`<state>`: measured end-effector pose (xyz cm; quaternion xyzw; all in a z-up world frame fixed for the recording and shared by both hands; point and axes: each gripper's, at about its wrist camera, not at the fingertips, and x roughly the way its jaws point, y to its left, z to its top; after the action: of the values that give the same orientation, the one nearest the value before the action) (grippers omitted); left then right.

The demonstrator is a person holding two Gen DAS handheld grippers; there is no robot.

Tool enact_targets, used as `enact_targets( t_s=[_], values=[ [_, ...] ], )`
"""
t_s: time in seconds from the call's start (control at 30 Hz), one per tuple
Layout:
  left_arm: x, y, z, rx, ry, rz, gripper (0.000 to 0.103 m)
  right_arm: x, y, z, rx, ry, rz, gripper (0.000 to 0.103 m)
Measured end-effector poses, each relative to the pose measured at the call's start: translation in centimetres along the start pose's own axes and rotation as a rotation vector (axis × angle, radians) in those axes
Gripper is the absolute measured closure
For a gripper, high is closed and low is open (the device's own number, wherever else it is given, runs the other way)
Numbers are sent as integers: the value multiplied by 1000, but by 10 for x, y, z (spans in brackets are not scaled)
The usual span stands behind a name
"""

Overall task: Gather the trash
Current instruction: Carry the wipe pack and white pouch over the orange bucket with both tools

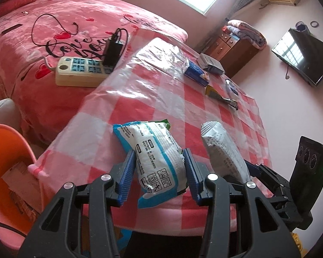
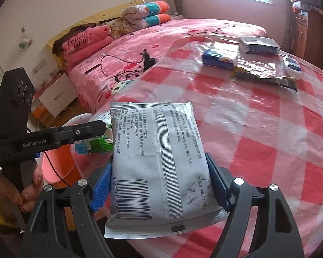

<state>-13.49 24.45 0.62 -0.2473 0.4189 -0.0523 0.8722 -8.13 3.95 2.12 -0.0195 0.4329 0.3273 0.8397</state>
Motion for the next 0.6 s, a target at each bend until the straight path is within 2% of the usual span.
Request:
enact_targets(
  t_s=[0.3, 0.6],
  values=[
    [-38, 34, -6, -51, -56, 19, 57, 12, 48, 12, -70, 35, 69, 25],
    [-85, 106, -22, -175, -119, 106, 58, 45, 125, 22, -216, 95, 178, 25]
  ],
)
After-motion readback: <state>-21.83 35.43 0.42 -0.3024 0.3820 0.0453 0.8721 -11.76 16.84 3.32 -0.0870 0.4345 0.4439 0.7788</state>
